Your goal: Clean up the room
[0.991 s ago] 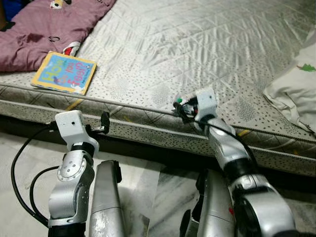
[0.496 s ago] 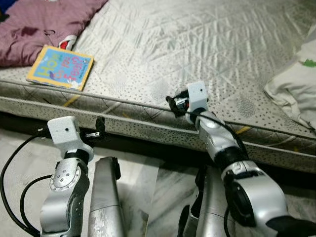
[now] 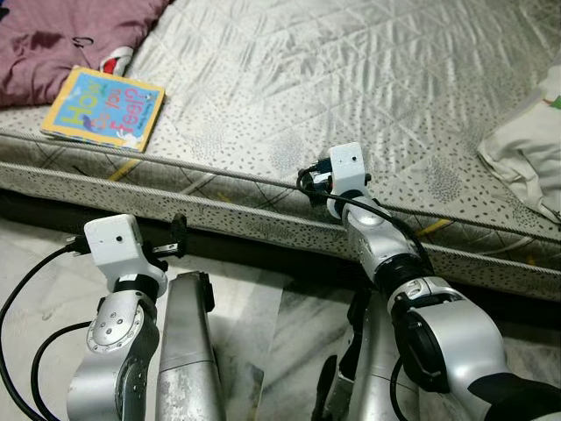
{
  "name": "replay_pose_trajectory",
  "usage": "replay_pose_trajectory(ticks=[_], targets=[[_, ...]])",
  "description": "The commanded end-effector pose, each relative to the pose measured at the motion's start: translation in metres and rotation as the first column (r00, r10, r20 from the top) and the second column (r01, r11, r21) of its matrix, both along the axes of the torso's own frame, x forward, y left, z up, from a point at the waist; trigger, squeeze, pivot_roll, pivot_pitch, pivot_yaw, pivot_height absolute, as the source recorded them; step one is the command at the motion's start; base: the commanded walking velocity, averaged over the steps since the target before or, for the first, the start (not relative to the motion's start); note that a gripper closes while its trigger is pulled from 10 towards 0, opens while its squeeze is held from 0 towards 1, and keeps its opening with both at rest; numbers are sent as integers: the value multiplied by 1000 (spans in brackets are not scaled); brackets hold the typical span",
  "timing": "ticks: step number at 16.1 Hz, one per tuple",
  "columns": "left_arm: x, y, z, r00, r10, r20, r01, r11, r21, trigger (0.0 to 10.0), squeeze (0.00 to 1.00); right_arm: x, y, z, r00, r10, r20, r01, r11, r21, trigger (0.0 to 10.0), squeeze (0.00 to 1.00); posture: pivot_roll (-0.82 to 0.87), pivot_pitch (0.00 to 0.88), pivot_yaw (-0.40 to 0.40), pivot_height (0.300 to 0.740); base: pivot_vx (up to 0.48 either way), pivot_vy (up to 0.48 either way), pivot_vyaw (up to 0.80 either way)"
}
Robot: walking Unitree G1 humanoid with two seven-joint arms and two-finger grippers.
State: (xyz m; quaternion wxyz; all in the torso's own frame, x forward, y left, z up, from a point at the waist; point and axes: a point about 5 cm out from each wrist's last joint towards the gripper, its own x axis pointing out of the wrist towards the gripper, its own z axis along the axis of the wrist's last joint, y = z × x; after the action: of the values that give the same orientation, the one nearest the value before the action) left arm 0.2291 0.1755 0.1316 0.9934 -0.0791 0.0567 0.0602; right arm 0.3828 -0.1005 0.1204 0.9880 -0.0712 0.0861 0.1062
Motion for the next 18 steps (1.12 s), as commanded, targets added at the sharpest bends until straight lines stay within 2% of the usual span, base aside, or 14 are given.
replay_pose_trajectory(ticks=[1,4,5,6,7,12,18], targets=[[-6,2,0,1000,17,-14,-16,1000,14,10000,0,0,-1,-3,999,-30,-17,30,999,-29,10000,0,231,270,-54,499,0,0,0],[-7,1,-1,1000,17,-22,-17,1000,12,10000,0,-1,-2,-8,998,-44,-38,41,996,-74,10000,0,228,272,-55,499,0,0,0],[-6,0,-1,1000,16,-24,-16,1000,11,10000,0,-2,0,-9,999,-31,-38,27,995,-91,9647,0,225,271,-56,499,0,0,0],[-5,0,-1,1000,16,-25,-16,1000,10,10000,0,-3,2,-10,999,-10,-39,6,995,-102,2745,0,223,269,-57,499,0,0,0],[-4,-1,-1,1000,15,-24,-15,1000,8,10000,0,-4,5,-12,999,1,-49,-6,995,-96,0,0,223,267,-58,499,0,0,0],[-2,-1,-1,1000,18,-25,-18,1000,7,10000,0,-7,10,-16,998,33,-60,-41,990,-139,0,0,225,259,-64,499,0,0,0],[3,-1,1,1000,26,-14,-26,1000,8,10000,0,-6,15,-14,997,48,-60,-55,993,-106,0,0,223,244,-68,499,0,0,0]])
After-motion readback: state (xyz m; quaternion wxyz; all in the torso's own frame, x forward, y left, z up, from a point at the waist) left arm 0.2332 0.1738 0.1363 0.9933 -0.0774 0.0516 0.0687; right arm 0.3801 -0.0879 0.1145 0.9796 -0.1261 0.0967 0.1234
